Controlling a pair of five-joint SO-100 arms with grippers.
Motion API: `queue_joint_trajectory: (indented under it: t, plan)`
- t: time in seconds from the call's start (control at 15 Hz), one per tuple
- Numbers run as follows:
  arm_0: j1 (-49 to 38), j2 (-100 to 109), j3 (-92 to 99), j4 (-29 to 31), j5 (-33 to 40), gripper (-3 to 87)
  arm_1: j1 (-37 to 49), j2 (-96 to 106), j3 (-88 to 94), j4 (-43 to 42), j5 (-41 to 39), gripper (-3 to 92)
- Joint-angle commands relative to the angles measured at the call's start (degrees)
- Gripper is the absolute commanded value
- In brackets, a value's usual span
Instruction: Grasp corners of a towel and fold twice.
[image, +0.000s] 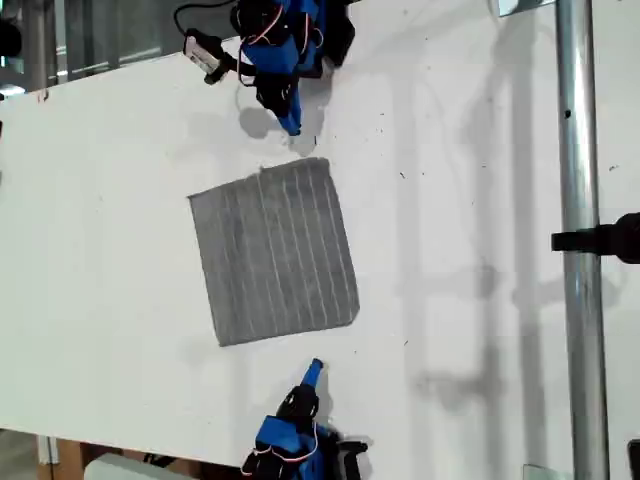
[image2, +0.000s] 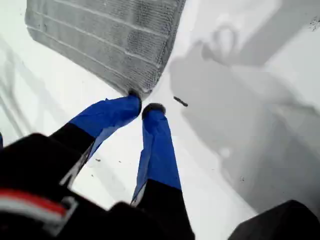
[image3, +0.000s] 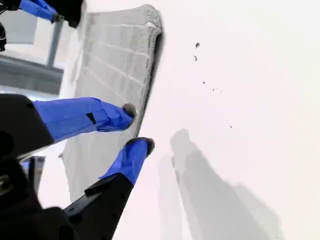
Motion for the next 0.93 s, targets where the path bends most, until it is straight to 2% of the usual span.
queue_joint_trajectory:
  t: [0.0,0.4,0.6,0.87]
  plan:
    - [-10.5,0.3,0.2,-1.5,-22.6,-2.8,-5.8,0.4,-1.3,-0.5,-1.8,-0.2]
    - [-10.6,0.3,0.3,-1.6,-22.5,-2.8,-5.2,0.4,-1.8,-0.8,-1.8,-0.2]
    - [-10.6,0.3,0.3,-1.6,-22.5,-2.8,-7.5,-3.0,-9.1,-2.1,-2.4,-0.3]
    - [-10.7,0.3,0.3,-1.6,-22.7,-2.8,-10.9,-44.7,-37.6,-5.3,-8.9,-0.3]
